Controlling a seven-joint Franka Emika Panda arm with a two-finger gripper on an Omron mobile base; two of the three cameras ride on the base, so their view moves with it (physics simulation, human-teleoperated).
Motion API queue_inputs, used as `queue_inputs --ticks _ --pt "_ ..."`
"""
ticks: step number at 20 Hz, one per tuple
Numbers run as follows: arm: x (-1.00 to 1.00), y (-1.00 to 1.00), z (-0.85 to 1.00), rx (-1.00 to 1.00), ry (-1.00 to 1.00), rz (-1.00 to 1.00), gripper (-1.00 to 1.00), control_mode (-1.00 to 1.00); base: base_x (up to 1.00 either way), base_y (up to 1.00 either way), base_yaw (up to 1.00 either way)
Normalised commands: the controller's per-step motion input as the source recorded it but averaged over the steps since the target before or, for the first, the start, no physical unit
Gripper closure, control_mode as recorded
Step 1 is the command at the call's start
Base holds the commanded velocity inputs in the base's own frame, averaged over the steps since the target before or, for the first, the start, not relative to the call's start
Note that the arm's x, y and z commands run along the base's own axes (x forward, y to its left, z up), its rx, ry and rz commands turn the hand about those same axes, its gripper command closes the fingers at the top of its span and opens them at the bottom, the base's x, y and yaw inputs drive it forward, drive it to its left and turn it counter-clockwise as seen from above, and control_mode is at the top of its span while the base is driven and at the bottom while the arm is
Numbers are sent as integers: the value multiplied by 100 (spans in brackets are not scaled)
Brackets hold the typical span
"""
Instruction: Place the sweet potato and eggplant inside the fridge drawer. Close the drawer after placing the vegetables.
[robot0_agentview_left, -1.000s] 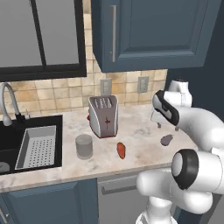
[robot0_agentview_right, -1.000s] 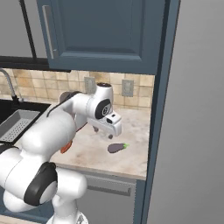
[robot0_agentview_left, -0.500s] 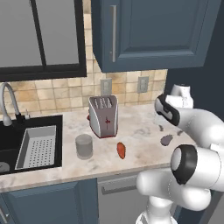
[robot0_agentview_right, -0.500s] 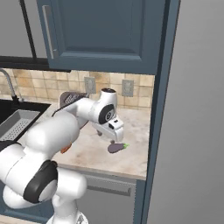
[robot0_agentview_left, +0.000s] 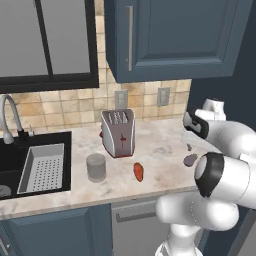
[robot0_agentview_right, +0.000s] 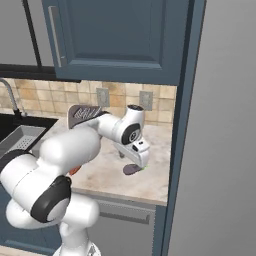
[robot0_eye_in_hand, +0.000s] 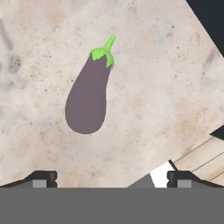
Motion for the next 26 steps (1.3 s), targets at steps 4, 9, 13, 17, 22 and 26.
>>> queue_inputs --ticks 4,9,13,17,22,26 --pt "5 0 -26 0 2 -7 -100 -100 0 0 0" --pt "29 0 -28 0 4 -11 -100 -100 0 0 0" --pt "31 0 -29 0 3 -10 -100 -100 0 0 0" --pt "18 0 -25 0 3 -8 -100 -100 0 0 0" --pt "17 0 -19 0 4 -8 -100 -100 0 0 0" --pt "11 0 -20 0 3 -8 -100 -100 0 0 0"
